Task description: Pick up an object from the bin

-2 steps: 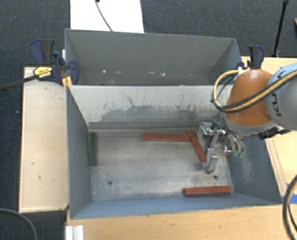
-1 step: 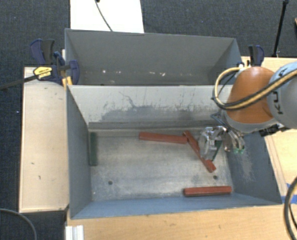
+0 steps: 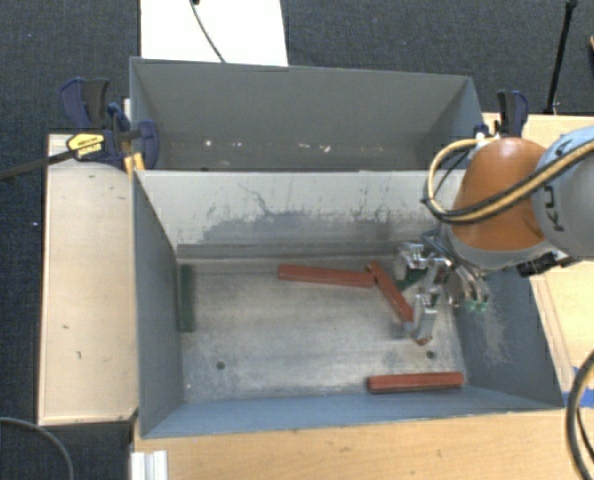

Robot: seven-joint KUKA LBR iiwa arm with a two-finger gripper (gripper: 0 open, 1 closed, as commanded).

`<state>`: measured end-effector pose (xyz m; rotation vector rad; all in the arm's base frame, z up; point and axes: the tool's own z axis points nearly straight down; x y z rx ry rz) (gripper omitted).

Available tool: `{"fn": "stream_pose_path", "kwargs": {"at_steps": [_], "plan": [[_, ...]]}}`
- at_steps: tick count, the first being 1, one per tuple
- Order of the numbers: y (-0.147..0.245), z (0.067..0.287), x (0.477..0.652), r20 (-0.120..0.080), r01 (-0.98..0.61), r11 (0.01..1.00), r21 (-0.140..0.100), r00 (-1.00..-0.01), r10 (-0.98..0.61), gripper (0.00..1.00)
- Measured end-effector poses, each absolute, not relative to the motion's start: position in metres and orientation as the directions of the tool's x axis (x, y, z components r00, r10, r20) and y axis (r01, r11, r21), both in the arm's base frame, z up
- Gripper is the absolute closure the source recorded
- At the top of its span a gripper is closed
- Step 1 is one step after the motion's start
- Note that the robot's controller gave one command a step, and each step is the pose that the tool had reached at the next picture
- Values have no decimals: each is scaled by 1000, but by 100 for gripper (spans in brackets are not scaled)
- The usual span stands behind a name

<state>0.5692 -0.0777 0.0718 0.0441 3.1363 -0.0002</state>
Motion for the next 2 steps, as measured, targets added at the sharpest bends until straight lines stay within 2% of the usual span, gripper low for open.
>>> {"fn": "stream_pose_path", "kwargs": {"at_steps": [1,2], "plan": [[-78,76,571,-7,27,1000,0,-1000,27,100],[-78,72,569,-5,27,1000,0,-1000,27,0]]}}
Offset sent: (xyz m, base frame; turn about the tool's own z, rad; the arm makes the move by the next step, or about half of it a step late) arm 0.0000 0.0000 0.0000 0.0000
